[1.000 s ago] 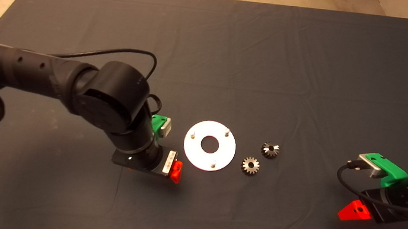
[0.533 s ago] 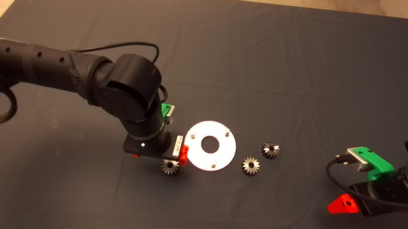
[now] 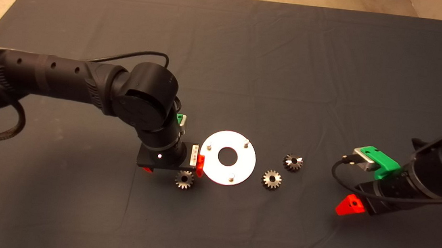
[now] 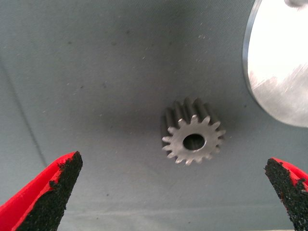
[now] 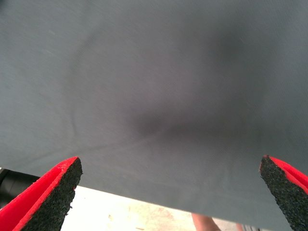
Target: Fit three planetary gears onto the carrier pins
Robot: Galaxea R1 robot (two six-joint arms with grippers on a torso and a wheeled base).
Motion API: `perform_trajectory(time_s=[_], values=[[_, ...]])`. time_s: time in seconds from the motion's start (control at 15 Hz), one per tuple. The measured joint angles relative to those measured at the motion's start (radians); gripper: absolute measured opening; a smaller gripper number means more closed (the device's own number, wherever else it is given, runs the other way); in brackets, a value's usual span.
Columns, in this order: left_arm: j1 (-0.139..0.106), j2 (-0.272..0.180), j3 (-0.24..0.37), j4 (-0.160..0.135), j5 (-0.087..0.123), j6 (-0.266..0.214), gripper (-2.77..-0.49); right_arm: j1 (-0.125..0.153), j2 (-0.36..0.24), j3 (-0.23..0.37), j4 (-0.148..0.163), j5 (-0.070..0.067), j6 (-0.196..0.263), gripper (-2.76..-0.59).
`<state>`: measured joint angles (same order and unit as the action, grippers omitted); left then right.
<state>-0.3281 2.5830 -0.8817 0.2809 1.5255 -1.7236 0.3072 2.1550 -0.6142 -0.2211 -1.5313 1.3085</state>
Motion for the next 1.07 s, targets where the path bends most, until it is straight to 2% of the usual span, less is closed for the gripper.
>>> perform_trajectory(time_s=[0.27,0.53,0.87,1.07], values=[[0.038,0.011,-0.016,0.004,0.000,-0.001,-0.51,0.000,0.035,-0.016,0.000,0.000,0.000,-0.60],[0.084,0.019,-0.023,0.024,0.000,0.004,-0.51,-0.003,0.048,-0.018,0.000,0.001,0.000,-0.60],[0.093,0.061,-0.033,0.058,0.000,0.011,-0.51,-0.003,0.051,-0.019,0.000,0.001,0.000,-0.60],[0.098,0.086,-0.049,0.069,-0.001,0.035,-0.51,-0.003,0.053,-0.019,0.000,0.000,0.000,-0.60]])
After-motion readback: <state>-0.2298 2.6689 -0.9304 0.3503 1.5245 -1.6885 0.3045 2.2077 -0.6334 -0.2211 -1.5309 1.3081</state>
